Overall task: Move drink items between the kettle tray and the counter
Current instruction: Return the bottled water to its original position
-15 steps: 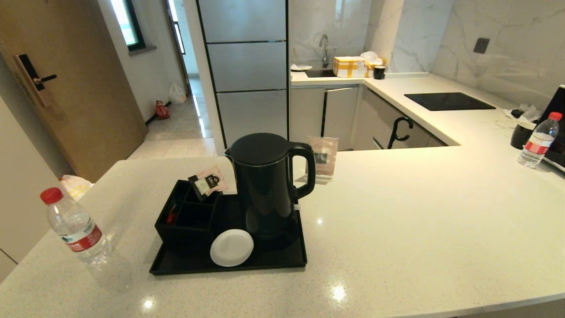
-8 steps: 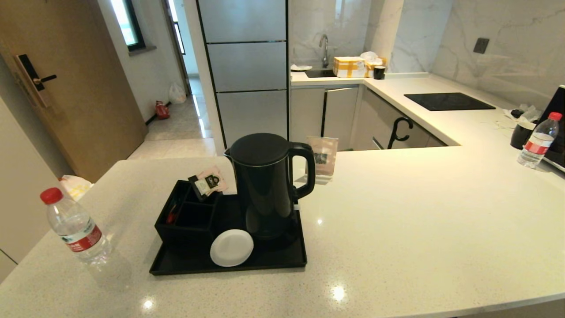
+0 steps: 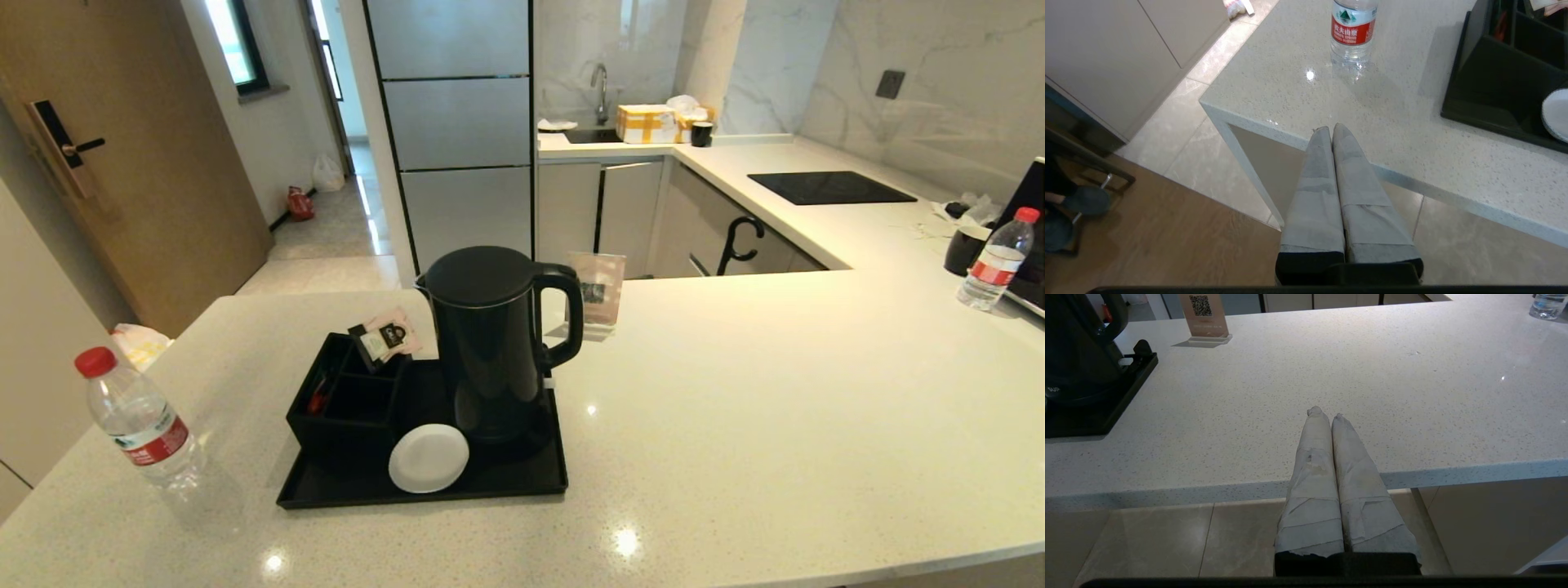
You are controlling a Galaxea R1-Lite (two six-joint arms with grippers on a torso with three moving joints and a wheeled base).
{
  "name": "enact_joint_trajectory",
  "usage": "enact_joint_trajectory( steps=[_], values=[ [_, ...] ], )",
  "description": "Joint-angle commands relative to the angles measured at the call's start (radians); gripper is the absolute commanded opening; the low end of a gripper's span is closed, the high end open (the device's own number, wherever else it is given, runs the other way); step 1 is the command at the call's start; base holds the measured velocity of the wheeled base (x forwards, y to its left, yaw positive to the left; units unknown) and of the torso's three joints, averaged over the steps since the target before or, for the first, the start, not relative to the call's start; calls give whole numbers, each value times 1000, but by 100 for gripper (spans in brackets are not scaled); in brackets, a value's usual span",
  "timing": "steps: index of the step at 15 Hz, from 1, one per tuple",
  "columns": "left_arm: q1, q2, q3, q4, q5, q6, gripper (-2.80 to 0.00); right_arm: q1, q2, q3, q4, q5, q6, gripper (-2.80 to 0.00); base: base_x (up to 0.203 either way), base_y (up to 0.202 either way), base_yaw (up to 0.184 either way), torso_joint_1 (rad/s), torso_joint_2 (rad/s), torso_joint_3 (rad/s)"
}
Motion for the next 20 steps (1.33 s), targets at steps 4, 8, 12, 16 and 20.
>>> enact_joint_trajectory(
  steps=[4, 8, 12, 16, 20],
  values=[
    [23, 392, 45, -13, -26, -92, -280, 0, 1, 2, 0, 0, 0, -280, 0, 0, 0, 0, 0, 0],
    [74, 734, 120, -163, -50, -138, -280, -1, 1, 2, 0, 0, -1, -280, 0, 0, 0, 0, 0, 0],
    [173, 988, 182, -553, -62, -139, -280, 0, 1, 2, 0, 0, -1, -280, 0, 0, 0, 0, 0, 0],
    [219, 1086, 213, -829, -77, -134, -280, 0, 1, 2, -2, 0, -1, -280, 0, 0, 0, 0, 0, 0],
    [216, 1101, 218, -1047, -139, -121, -280, 0, 1, 2, 0, 0, 0, -280, 0, 0, 0, 0, 0, 0]
  ],
)
